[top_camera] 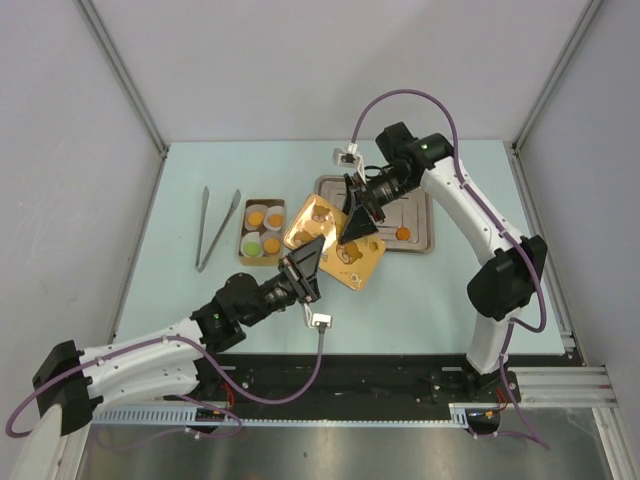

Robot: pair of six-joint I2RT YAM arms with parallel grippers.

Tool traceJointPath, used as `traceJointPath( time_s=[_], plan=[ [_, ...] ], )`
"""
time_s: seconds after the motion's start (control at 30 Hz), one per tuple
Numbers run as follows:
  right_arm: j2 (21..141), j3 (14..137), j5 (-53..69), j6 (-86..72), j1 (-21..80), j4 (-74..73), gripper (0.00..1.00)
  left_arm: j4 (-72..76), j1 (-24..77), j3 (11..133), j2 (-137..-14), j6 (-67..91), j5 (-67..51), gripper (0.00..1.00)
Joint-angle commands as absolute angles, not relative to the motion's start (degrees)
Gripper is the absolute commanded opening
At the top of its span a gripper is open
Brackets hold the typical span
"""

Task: Pack the cookies

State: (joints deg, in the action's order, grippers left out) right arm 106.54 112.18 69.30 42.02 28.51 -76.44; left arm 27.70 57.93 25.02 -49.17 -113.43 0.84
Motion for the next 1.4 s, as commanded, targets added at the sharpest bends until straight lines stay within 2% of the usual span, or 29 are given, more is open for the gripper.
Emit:
traceJointPath(
  time_s=[0.0,0.1,0.2,0.27,0.4,0.5,0.73,0.87,1.1,1.37],
  plan=[
    [104.06,113.9,70.58,42.45,29.88,-86.75,0.46,27.96,57.31,25.31,-48.25,-111.98,3.16,0.46],
    [104.59,115.3,70.84,41.75,29.53,-86.75,0.34,26.11,57.39,25.84,-48.25,-110.14,5.35,0.56],
    [105.29,116.28,70.93,41.05,29.36,-86.75,0.26,23.74,57.39,26.45,-47.9,-107.94,7.81,0.63],
    [105.73,117.16,70.84,40.61,29.18,-86.75,0.22,22.86,57.31,26.8,-47.64,-106.44,9.13,0.64],
    [106.69,119.35,70.93,39.2,28.48,-86.66,0.06,18.82,57.39,28.82,-47.37,-100.92,13.61,0.67],
    [107.92,121.99,71.1,37.01,27.42,-86.31,0.0,14.44,57.39,32.07,-47.29,-95.13,17.13,0.68],
    [108.37,123.4,69.88,24.18,25.66,-73.58,0.0,0.81,57.13,39.8,-45.35,-81.58,22.5,0.71],
    [108.89,123.66,68.38,16.54,25.31,-66.02,0.0,-6.49,54.41,43.67,-44.12,-72.71,21.71,0.72],
    [111.36,122.09,69.0,3.27,25.14,-49.06,0.0,-16.33,43.95,49.21,-44.38,-54.16,19.34,0.74],
    [114.25,117.87,65.83,-13.42,25.31,-27.37,0.0,-39.71,23.33,72.93,-60.1,-26.39,6.79,0.76]
  ],
)
